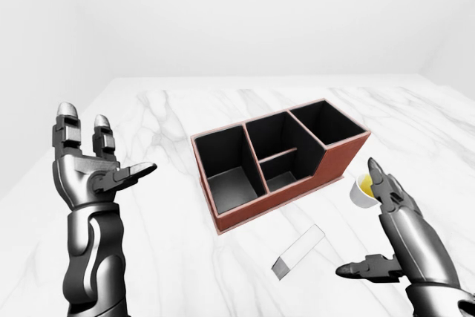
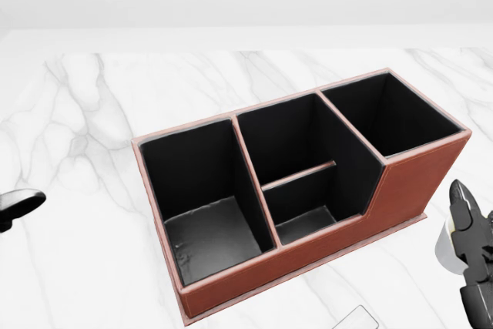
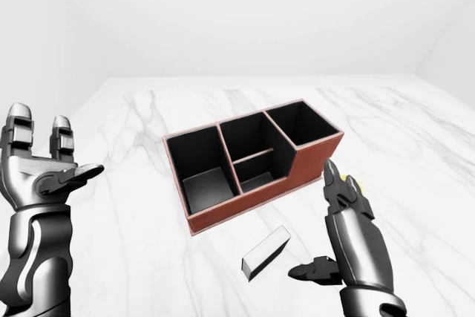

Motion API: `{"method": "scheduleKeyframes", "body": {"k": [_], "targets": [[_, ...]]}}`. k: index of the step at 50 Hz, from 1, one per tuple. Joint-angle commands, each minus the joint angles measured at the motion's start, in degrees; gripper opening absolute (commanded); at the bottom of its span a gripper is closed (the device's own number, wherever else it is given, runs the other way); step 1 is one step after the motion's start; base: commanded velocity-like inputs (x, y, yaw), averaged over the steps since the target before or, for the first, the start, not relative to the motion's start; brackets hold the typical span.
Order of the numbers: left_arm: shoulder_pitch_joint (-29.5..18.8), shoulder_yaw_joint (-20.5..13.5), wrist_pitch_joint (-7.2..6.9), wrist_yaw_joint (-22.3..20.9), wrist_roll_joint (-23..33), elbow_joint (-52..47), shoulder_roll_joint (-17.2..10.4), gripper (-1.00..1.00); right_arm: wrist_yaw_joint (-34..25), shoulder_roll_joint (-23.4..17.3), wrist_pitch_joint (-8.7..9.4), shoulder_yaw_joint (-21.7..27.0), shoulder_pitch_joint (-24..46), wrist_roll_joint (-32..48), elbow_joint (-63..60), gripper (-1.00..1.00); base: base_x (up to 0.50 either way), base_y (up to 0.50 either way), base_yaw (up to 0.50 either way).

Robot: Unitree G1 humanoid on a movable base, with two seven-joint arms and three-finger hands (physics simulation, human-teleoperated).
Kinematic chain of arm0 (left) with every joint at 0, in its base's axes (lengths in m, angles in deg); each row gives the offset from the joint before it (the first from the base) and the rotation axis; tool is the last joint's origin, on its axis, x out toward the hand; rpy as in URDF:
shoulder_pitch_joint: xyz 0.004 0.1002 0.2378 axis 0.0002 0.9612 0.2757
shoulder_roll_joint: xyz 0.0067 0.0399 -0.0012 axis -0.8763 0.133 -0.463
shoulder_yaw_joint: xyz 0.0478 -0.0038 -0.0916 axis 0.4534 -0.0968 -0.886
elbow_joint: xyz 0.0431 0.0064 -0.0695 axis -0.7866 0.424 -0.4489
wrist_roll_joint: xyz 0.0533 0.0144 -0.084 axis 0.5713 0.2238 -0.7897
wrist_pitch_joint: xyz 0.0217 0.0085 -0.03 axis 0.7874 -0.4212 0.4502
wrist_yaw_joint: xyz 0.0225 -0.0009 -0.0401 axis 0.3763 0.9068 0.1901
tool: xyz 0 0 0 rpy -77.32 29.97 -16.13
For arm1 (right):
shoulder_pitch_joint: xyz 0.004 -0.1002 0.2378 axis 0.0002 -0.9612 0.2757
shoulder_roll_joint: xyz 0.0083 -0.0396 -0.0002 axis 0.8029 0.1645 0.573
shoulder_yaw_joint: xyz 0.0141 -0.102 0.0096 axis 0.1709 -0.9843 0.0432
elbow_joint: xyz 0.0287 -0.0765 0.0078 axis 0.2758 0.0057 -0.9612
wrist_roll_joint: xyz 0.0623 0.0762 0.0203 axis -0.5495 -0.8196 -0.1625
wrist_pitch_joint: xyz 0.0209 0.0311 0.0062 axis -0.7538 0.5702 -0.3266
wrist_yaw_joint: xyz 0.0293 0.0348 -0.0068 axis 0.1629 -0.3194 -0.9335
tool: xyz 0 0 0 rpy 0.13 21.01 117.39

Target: Pick up the book and place it in the front compartment of the caddy.

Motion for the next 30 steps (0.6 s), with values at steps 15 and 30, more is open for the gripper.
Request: {"method": "scheduleKeyframes", "body": {"k": [15,30], "targets": [[0.4,-0.1,0.0,0.1,0.1,-1.2,0.2,1.0,0.0,-12.4,0.0,-15.5,1.7,15.3,0.9,1.0,0.0,0.0,0.0],[0.4,0.2,0.0,-0.3,0.6,-0.6,0.4,1.0,0.0,-16.0,0.0,-17.1,2.0,17.0,3.9,1.0,0.0,0.0,0.0]]}}
